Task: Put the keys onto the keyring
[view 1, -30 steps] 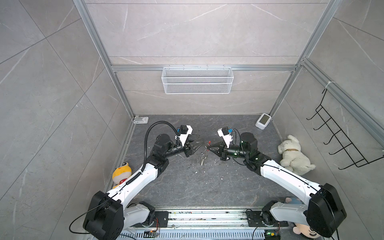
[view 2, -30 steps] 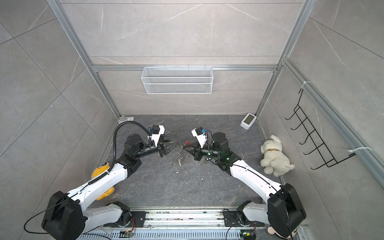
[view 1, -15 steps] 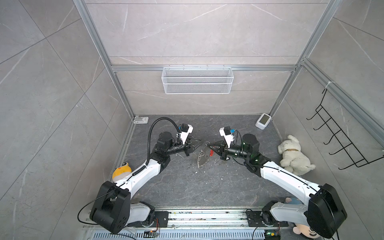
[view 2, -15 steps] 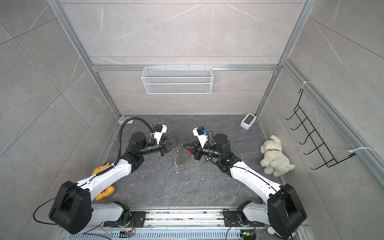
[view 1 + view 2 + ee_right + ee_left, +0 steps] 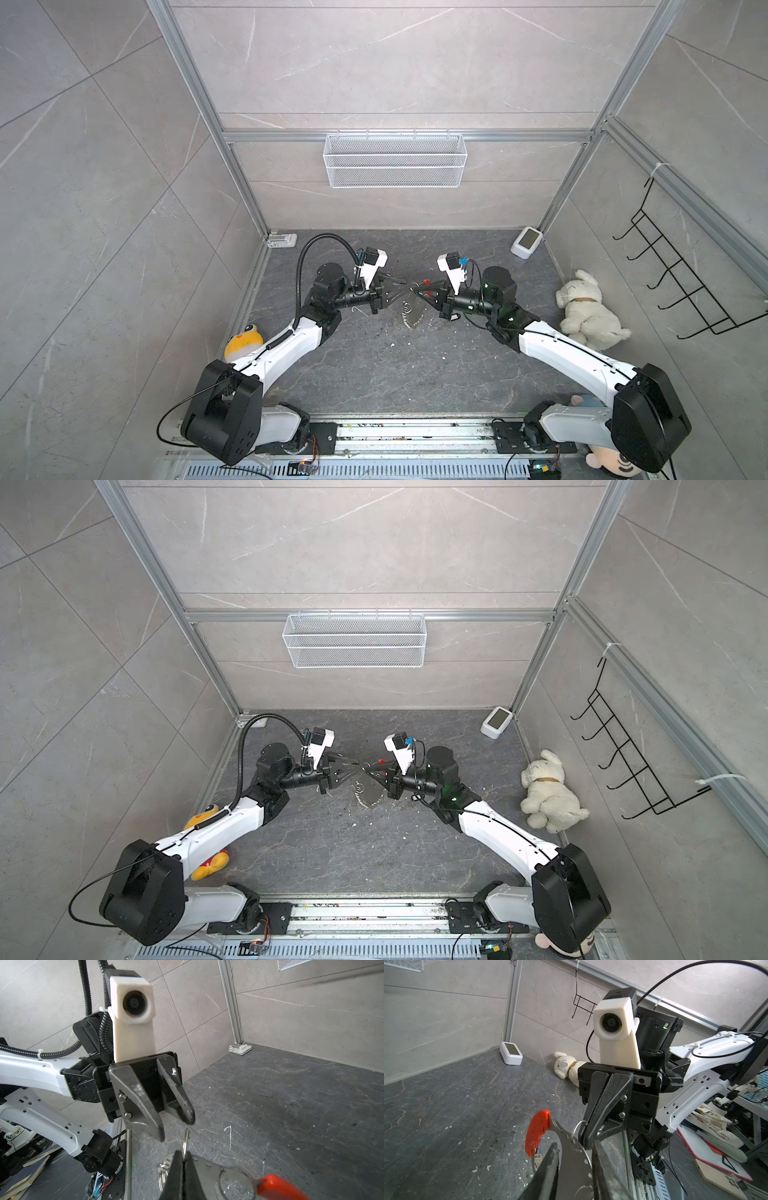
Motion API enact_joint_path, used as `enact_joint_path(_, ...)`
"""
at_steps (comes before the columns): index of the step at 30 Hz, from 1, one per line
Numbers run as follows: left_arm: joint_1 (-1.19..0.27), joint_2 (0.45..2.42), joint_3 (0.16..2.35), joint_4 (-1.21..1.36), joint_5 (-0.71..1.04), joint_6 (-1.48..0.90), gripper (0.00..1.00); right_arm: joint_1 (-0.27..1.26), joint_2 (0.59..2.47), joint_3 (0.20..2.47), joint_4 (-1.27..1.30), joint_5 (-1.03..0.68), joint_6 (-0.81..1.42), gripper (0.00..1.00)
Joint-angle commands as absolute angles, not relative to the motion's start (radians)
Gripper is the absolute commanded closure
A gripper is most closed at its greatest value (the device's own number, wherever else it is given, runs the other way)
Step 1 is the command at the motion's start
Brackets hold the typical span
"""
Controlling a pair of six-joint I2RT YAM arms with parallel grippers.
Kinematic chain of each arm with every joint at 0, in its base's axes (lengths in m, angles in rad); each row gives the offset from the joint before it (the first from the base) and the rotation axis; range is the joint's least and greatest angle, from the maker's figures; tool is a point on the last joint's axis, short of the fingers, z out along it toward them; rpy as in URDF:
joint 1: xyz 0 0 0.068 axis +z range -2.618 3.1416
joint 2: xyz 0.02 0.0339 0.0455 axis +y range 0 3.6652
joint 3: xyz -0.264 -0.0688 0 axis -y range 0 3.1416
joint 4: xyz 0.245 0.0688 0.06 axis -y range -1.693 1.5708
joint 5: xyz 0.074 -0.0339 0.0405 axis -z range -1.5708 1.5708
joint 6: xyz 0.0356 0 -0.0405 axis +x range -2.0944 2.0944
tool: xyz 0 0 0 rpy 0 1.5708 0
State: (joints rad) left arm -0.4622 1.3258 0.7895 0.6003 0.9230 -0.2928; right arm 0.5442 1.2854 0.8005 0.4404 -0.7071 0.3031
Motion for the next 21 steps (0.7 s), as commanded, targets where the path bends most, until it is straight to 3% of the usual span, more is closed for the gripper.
enact_joint_path(1,-0.460,1.343,0.843,0.655,0.974,-0.317,0.70,0.553,1.287,0.846,0.493,-0.736,0.326,1.00)
enact_joint_path(8,-0.460,1.370,0.869,0.662,1.005,-0.340,0.73,0.557,1.286,0.852,0.491,-0.746,0.327,1.00)
enact_joint_path(19,-0.461,1.387,0.883,0.674,1.048,-0.364,0.99,0.558,1.298,0.865,0.491,-0.733,0.330,1.00)
enact_joint_path(21,-0.462,1.390,0.887,0.672,1.067,-0.361,1.00,0.558,1.299,0.867,0.488,-0.729,0.329,1.00)
